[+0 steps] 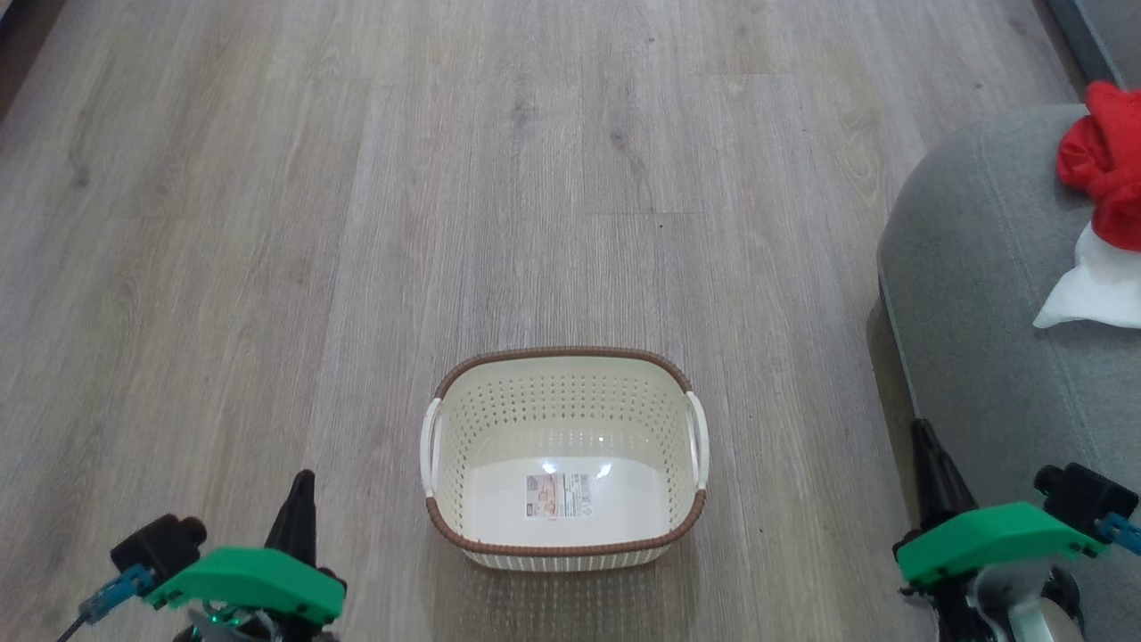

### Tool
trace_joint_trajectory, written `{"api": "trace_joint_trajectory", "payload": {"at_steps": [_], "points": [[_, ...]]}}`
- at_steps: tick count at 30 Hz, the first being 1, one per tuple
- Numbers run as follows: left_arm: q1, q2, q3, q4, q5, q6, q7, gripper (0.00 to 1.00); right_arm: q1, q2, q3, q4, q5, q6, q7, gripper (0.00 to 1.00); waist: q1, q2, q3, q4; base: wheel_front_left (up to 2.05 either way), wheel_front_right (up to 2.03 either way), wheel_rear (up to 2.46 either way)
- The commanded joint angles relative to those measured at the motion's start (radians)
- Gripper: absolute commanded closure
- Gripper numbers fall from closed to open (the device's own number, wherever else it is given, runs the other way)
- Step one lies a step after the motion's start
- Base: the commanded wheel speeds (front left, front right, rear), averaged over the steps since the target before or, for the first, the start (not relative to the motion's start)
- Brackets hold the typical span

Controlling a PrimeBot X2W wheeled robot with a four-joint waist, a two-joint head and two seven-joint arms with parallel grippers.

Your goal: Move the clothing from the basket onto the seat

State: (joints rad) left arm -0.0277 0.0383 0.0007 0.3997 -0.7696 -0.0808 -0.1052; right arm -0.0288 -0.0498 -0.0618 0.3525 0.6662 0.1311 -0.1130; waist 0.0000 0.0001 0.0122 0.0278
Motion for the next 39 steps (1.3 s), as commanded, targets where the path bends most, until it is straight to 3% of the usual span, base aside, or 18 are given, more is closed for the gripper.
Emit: {"api": "trace_joint_trajectory", "payload": {"at_steps": [1,39], "points": [[-0.053,0.006,0.021,-0.041,-0.029,-0.007,0.005,1.0,-0.048,-0.001,0.001,-0.04,0.034,0.0,0.008,1.0,0.0,-0.0001,0.0,0.0,0.0,0.0,0.0],[-0.067,0.009,0.067,-0.097,-0.432,-0.028,0.111,1.0,-0.064,-0.001,-0.025,-0.074,0.486,0.0,0.117,1.0,0.0,-0.0001,-0.005,-0.014,0.0,0.0,0.0]]}}
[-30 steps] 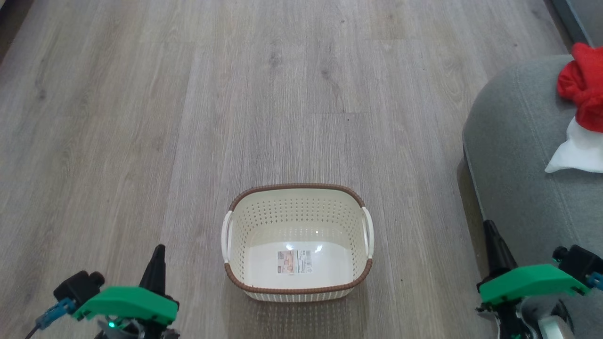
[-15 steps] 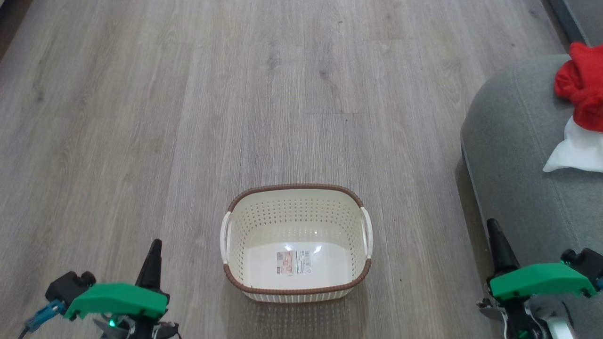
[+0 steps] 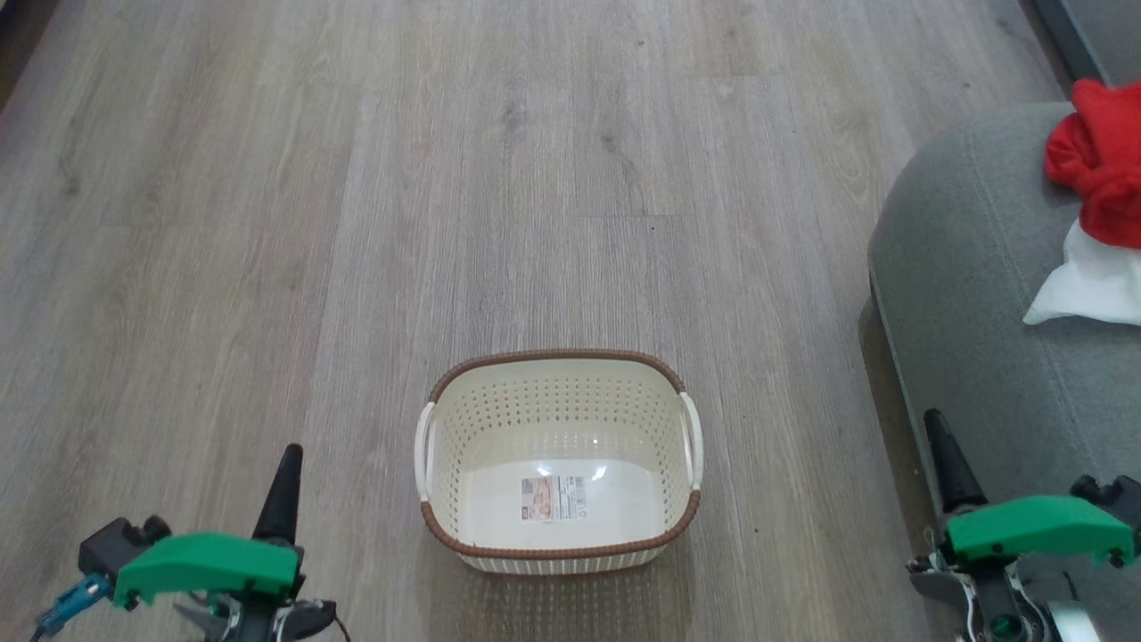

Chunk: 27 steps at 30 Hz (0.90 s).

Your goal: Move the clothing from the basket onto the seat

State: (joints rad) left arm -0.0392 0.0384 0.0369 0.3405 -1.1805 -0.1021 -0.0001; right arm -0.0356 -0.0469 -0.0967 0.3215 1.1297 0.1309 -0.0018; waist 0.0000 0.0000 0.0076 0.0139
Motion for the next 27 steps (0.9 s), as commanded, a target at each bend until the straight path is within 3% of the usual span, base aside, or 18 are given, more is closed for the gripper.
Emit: {"api": "trace_joint_trajectory", "payload": {"at_steps": [1,27], "points": [[-0.056,0.009,0.032,-0.04,-0.032,-0.008,0.009,1.0,-0.057,-0.004,0.009,-0.043,0.035,0.0,0.008,1.0,0.0,0.0,0.0,-0.001,0.0,0.0,0.0],[-0.065,0.011,0.064,-0.079,-0.315,-0.023,0.084,1.0,-0.068,-0.003,-0.01,-0.067,0.352,0.0,0.085,1.0,0.0,0.0,-0.003,-0.01,0.0,0.0,0.0]]}}
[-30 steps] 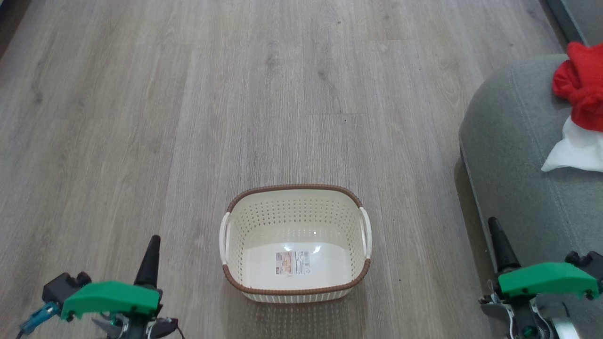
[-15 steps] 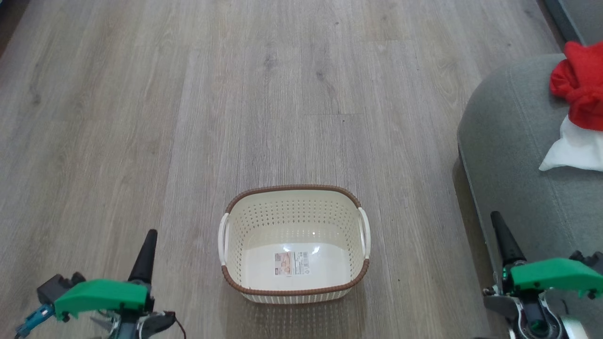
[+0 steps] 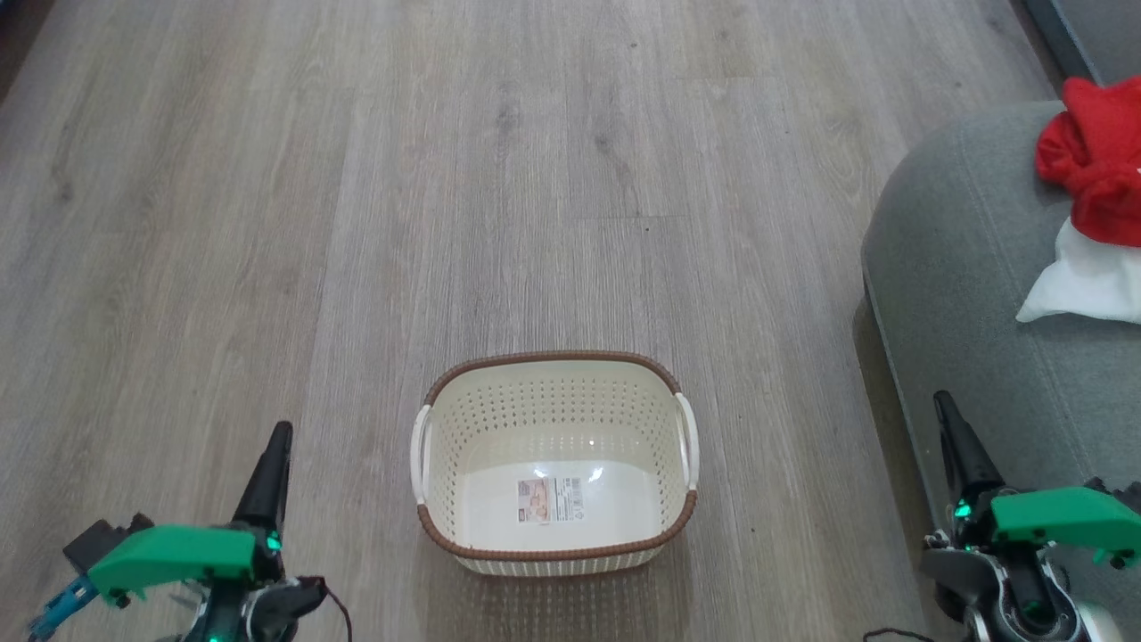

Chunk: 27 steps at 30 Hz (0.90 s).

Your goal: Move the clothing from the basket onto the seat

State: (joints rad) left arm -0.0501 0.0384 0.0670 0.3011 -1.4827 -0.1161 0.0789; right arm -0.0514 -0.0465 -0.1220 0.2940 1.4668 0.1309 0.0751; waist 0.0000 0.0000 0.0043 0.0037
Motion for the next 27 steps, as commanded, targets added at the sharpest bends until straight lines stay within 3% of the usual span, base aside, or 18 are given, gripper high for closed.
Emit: {"api": "trace_joint_trajectory", "payload": {"at_steps": [1,10,27], "points": [[-0.055,0.011,0.035,-0.041,-0.024,-0.009,0.008,1.0,-0.053,-0.004,0.015,-0.041,0.027,0.0,0.011,1.0,0.0,0.0,0.0,0.0,0.0,0.0,0.0],[-0.058,0.012,0.047,-0.055,-0.122,-0.014,0.034,1.0,-0.056,-0.004,0.008,-0.049,0.137,0.0,0.037,1.0,0.0,0.0,-0.001,-0.004,0.0,0.0,0.0],[-0.058,0.012,0.047,-0.056,-0.126,-0.015,0.034,1.0,-0.057,-0.004,0.008,-0.049,0.142,0.0,0.038,1.0,0.0,0.0,-0.001,-0.004,0.0,0.0,0.0]]}}
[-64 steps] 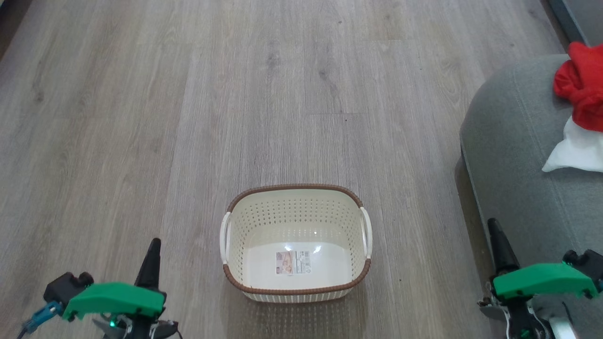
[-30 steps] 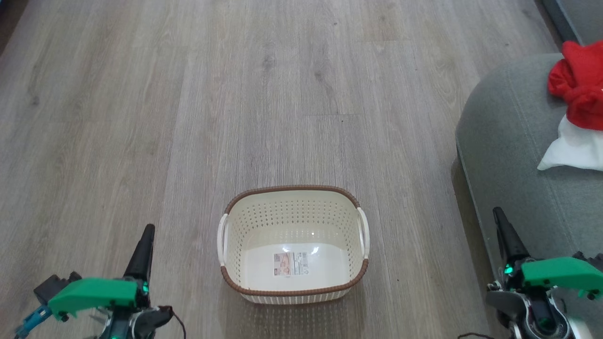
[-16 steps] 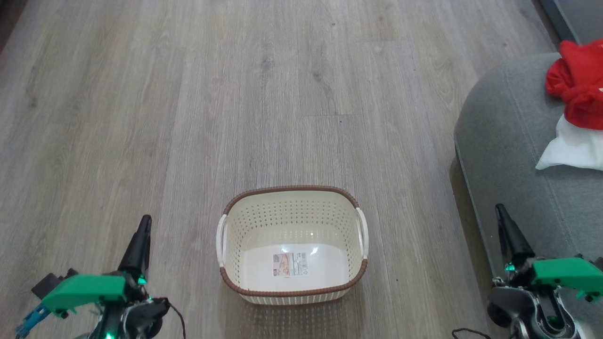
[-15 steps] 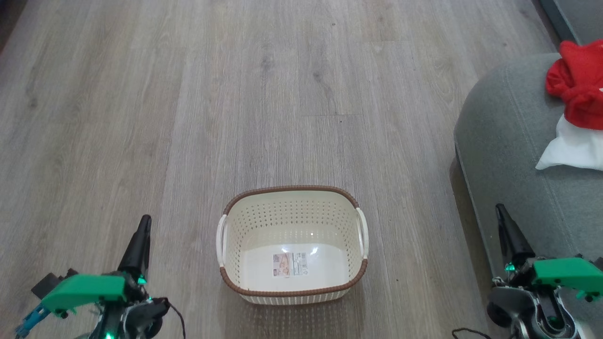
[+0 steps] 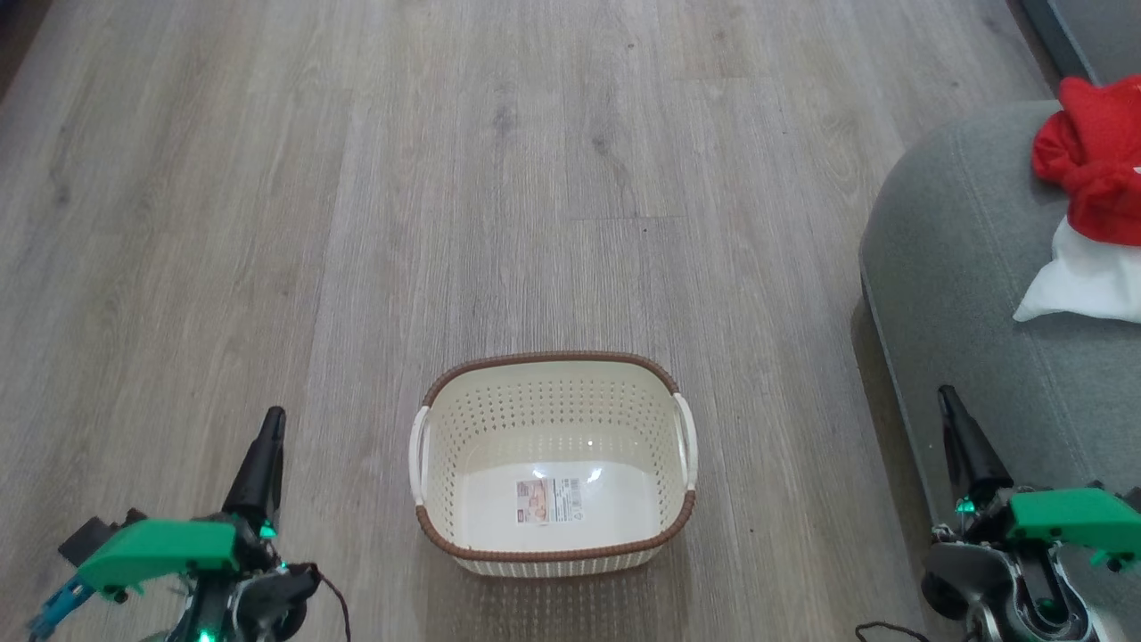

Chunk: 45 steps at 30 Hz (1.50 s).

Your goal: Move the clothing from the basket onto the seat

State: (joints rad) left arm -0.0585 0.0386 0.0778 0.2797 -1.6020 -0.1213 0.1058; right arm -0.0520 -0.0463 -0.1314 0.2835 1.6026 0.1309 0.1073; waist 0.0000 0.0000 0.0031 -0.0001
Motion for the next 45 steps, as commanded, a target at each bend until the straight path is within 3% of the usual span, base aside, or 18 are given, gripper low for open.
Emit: {"api": "trace_joint_trajectory", "payload": {"at_steps": [1,45], "points": [[-0.05,0.012,0.036,-0.034,-0.007,-0.009,0.008,1.0,-0.056,-0.004,0.018,-0.039,0.006,0.0,0.006,1.0,0.0,0.0,0.0,0.0,0.0,0.0,0.0],[-0.05,0.012,0.036,-0.034,-0.007,-0.009,0.007,1.0,-0.056,-0.004,0.018,-0.039,0.006,0.0,0.006,1.0,0.0,0.0,0.0,0.0,0.0,0.0,0.0]]}}
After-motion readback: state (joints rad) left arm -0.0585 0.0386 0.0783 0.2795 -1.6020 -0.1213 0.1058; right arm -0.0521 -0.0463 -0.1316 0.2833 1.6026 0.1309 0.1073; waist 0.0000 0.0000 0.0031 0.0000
